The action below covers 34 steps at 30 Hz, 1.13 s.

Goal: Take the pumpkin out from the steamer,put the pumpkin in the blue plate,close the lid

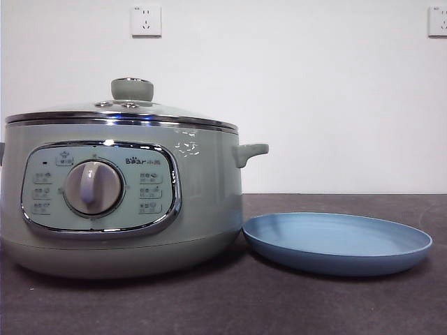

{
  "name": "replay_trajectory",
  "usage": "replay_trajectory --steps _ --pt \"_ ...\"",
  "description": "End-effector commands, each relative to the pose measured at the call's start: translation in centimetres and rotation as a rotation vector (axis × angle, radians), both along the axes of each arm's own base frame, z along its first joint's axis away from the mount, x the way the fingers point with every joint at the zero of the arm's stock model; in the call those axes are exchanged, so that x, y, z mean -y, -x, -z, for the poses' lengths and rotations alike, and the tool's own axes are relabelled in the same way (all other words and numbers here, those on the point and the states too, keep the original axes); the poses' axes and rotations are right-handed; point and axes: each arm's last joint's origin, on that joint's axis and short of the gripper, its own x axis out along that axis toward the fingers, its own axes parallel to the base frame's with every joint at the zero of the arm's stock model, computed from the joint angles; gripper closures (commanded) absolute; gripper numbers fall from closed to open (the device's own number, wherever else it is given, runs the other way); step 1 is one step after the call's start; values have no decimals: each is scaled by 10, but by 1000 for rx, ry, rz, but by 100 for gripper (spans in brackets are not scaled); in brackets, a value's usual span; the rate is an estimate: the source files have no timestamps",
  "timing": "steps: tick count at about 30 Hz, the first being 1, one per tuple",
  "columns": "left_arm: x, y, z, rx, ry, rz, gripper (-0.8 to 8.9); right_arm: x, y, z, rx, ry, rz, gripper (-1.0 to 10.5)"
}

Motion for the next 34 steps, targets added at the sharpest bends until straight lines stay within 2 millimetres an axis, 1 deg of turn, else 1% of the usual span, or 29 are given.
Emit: replay_trajectory --steps 1,2,3,5,6,7,8,9,10,11,16,21,23,27,30,34 --pt "2 -12 -14 -25 -43 87 818 -2 -13 -8 -12 46 -115 939" --pt "2 -17 -18 -44 -41 116 817 -3 -16 -10 -15 46 -147 913" --pt "3 -20 -22 -58 -45 143 817 -4 -20 -12 -17 41 -177 851" --pt "4 -27 -28 -84 -51 199 807 -4 -27 -15 -24 32 -200 688" --pt "5 -30 -30 -98 -47 208 778 -5 -29 -15 -29 32 -200 616" --pt "5 -33 -32 -111 -44 214 693 -5 -31 -15 -35 33 -199 544" --pt "5 -35 -33 -118 -43 214 567 -6 -33 -15 -41 34 -199 491" --pt "5 -37 -34 -121 -42 216 455 -6 -34 -14 -45 34 -202 465" --pt "6 -39 -34 -124 -42 219 363 -7 -35 -14 -50 33 -207 462" --pt "6 -40 -34 -126 -42 224 333 -7 -36 -13 -53 34 -210 463" --pt "13 -45 -32 -138 -36 255 340 -11 -36 -13 -53 34 -234 465" --pt "28 -63 -32 -192 -49 297 346 -17 -35 -13 -53 34 -263 470" --pt "38 -73 -34 -216 -68 315 346 -17 -35 -13 -53 35 -267 470" --pt "60 -92 -35 -250 -162 332 347 -17 -35 -13 -54 34 -267 470" --pt "80 -106 -31 -297 -245 351 347 -17 -35 -13 -56 31 -265 471" --pt "102 -120 -21 -337 -358 367 347 -17 -35 -13 -55 31 -265 471"
